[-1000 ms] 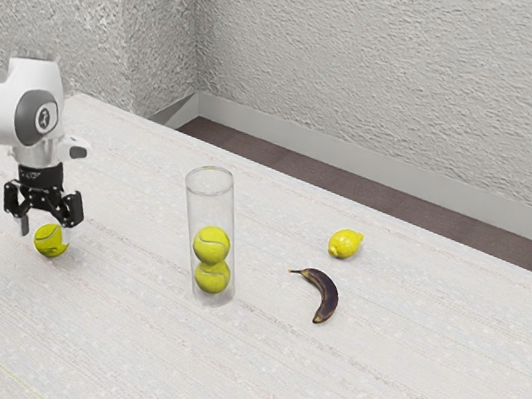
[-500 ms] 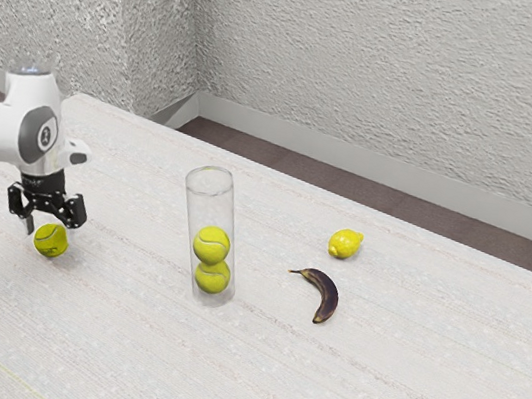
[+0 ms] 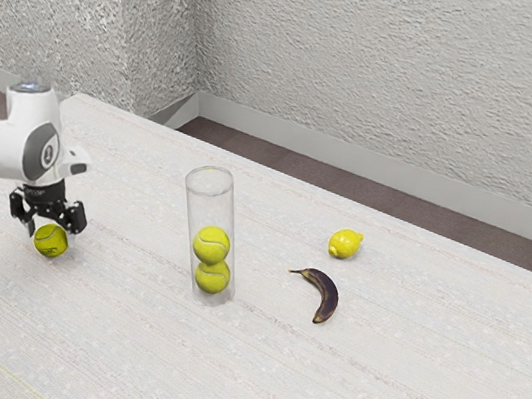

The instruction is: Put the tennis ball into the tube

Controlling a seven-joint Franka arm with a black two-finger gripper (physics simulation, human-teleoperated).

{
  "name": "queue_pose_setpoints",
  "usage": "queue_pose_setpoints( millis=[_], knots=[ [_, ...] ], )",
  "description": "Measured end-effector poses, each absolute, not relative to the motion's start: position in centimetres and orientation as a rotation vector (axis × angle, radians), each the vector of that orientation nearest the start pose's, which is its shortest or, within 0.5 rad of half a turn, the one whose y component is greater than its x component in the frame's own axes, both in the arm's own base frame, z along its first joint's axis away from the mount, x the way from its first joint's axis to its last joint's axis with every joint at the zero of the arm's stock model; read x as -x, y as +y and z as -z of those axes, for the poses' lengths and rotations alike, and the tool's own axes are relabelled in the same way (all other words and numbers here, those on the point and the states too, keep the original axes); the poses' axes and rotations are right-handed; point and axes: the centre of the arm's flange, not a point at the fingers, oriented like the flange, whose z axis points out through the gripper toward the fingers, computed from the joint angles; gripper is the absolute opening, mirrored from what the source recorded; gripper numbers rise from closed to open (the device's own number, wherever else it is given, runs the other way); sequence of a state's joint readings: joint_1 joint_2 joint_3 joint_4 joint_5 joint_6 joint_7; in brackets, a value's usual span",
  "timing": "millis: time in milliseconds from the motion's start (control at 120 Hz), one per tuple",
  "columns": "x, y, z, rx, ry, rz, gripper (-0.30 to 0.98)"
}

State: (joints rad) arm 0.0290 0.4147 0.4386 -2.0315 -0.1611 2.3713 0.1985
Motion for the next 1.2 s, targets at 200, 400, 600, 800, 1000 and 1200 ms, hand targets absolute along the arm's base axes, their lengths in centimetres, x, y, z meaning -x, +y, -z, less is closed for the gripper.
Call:
queue_pose_setpoints(
  millis=[200, 400, 600, 800, 1000, 1200],
  knots=[
    [-53.5, 26.2, -24.6, 3.04, -0.56, -0.076, 0.66],
    [-53.5, 26.3, -24.4, 3.047, -0.583, -0.066, 0.62],
    [-53.5, 26.2, -24.4, 3.049, -0.584, -0.061, 0.44],
    [-54.1, 25.9, -26.9, 3.051, -0.568, 0.0, 0.34],
    [-57.1, 23.5, -35.8, 3.074, -0.477, 0.157, 0.31],
    [-61.4, 19.5, -45.2, 3.094, -0.345, 0.177, 0.3]
  ],
)
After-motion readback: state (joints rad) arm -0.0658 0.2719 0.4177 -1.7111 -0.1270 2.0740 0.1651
